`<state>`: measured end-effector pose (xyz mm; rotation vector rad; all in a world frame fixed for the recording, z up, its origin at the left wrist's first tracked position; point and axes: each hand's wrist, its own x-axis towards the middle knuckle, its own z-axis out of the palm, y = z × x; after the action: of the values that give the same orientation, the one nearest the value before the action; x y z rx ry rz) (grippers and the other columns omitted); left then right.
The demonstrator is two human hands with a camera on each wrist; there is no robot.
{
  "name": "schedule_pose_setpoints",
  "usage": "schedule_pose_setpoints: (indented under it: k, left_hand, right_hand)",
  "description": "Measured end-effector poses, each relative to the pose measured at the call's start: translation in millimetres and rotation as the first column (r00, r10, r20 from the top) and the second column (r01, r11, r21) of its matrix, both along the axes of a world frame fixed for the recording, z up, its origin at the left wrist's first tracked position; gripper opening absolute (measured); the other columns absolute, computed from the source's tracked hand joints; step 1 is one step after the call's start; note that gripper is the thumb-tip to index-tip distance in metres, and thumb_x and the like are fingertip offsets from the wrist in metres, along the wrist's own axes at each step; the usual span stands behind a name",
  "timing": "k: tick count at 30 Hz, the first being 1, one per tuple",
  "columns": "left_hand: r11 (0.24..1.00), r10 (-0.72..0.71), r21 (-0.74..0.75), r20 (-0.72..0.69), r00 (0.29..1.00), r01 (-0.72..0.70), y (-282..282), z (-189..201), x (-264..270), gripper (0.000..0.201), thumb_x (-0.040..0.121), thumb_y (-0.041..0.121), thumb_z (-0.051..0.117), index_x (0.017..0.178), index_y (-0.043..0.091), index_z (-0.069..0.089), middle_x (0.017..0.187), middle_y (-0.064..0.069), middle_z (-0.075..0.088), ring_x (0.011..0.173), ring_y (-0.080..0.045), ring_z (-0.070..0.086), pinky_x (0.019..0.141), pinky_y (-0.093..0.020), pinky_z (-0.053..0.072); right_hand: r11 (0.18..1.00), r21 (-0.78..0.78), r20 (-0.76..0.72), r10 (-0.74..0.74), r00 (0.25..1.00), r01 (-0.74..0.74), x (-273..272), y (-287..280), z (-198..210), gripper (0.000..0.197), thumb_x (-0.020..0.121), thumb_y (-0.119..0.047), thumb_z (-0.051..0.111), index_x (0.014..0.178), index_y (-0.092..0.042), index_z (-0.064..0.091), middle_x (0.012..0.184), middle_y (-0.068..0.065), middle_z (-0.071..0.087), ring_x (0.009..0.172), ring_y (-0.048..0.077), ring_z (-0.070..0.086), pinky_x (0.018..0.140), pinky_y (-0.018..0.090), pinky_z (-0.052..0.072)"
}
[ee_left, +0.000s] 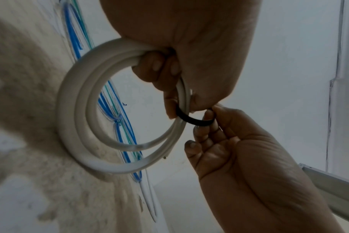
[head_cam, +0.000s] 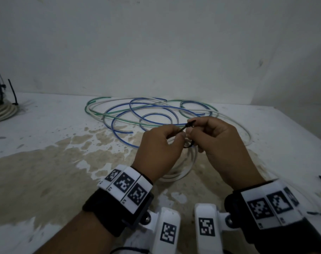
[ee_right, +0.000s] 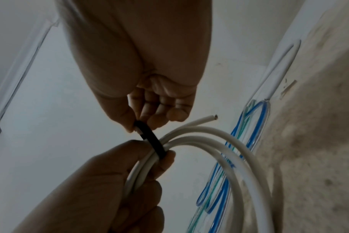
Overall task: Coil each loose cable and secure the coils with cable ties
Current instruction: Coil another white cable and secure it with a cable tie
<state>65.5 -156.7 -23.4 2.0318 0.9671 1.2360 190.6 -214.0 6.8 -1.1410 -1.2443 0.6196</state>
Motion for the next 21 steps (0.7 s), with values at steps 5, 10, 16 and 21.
schedule_pose_setpoints:
  k: [5, 10, 16, 21]
  left_hand:
    - [0.997, -0.044, 0.063, 0.017, 0.999, 0.043, -1.2, 1.5, -1.6, 0.025, 0.085, 0.028, 0.052, 0.086, 0.020, 0.076, 0.076, 0.009, 0.071, 0.075, 0.000, 0.062, 0.065, -0.007, 0.042]
    - [0.989, -0.003, 0.144, 0.064, 0.998, -0.006, -3.7, -0.3, 0.1, 0.021, 0.085, 0.022, 0.056, 0.085, 0.017, 0.077, 0.075, 0.005, 0.073, 0.073, -0.004, 0.064, 0.068, -0.022, 0.048]
    - [0.999, -0.046, -0.006, 0.013, 0.999, 0.046, -2.0, 0.7, 2.6, 0.029, 0.091, 0.031, 0.053, 0.083, 0.015, 0.075, 0.074, 0.005, 0.072, 0.070, -0.003, 0.063, 0.066, -0.021, 0.048]
    - [0.995, -0.054, 0.081, 0.039, 0.998, 0.051, -0.8, -1.5, -1.0, 0.032, 0.089, 0.027, 0.050, 0.078, 0.012, 0.077, 0.068, 0.000, 0.072, 0.064, -0.008, 0.064, 0.063, -0.024, 0.049]
  right_hand:
    - [0.998, 0.052, 0.036, -0.035, 0.999, 0.034, -3.6, -1.1, -1.0, 0.016, 0.085, -0.004, 0.064, 0.074, -0.014, 0.066, 0.055, -0.008, 0.063, 0.048, -0.001, 0.055, 0.049, 0.009, 0.040]
    - [0.999, 0.033, 0.104, -0.030, 0.994, 0.027, -3.1, 0.2, -1.9, 0.019, 0.084, -0.004, 0.065, 0.066, -0.010, 0.065, 0.055, -0.010, 0.062, 0.051, -0.003, 0.054, 0.054, 0.009, 0.041]
    - [0.982, 0.139, 0.093, -0.142, 0.985, 0.129, 0.7, 1.8, -3.6, 0.023, 0.085, -0.006, 0.066, 0.074, -0.027, 0.067, 0.066, -0.013, 0.068, 0.063, 0.000, 0.062, 0.062, 0.012, 0.046]
    - [0.992, 0.096, 0.129, -0.098, 0.987, 0.086, -1.6, 1.9, -4.5, 0.021, 0.083, -0.003, 0.066, 0.074, -0.021, 0.065, 0.060, -0.015, 0.066, 0.058, -0.003, 0.060, 0.059, 0.009, 0.045]
